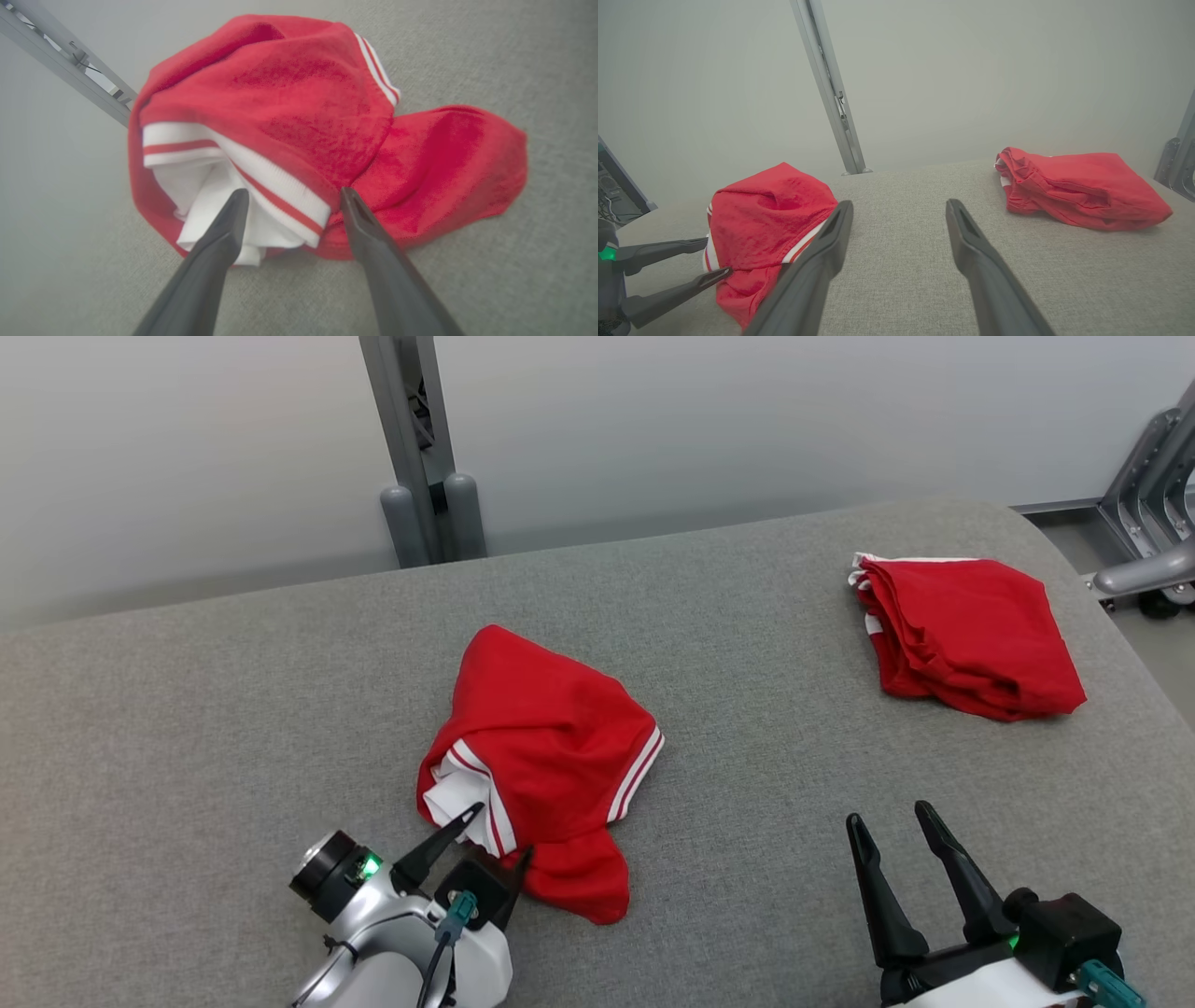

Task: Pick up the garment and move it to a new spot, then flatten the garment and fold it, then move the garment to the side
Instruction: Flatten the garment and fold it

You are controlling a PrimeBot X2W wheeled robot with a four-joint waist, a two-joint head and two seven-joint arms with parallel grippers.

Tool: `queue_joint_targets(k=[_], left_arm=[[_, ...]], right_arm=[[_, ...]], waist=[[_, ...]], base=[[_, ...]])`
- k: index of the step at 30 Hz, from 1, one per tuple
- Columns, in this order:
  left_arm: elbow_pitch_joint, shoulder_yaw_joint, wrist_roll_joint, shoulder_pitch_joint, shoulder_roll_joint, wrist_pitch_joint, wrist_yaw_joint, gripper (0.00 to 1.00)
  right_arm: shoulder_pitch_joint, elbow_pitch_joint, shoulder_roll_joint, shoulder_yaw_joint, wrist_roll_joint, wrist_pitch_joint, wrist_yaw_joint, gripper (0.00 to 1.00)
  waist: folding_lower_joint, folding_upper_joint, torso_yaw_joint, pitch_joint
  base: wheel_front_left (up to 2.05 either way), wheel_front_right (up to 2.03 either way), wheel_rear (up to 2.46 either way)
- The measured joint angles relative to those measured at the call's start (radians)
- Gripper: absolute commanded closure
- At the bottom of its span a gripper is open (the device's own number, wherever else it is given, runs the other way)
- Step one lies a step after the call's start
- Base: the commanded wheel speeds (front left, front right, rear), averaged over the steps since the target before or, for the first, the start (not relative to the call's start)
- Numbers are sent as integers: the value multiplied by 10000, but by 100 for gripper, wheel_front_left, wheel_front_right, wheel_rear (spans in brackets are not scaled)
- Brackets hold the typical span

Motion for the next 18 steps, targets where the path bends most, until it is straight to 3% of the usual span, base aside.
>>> queue_joint_targets(k=[5,6,7,8,14,18], left_arm=[[742,-84,31,-555,-13,0,73,0],[888,-109,29,-639,-23,0,69,45],[982,-127,21,-700,-31,0,67,66],[1024,-144,0,-745,-35,0,35,100],[328,-48,-754,-872,-192,2,-451,100],[-128,464,-2569,-718,-408,2,-1104,100]], right_arm=[[-111,-42,0,27,2,0,0,0],[-137,-50,0,29,4,0,0,0],[-153,-61,-2,33,4,0,0,0],[-164,-61,0,50,4,0,0,0],[-235,-56,0,115,23,0,0,0],[-229,59,2,128,25,0,0,0]], waist=[[0,0,-46,217],[0,0,-54,244],[0,0,-64,269],[0,0,-79,289],[0,0,-182,303],[0,0,-243,129]], base=[[0,0,0],[0,0,0],[0,0,0],[0,0,0],[0,0,0],[0,0,0]])
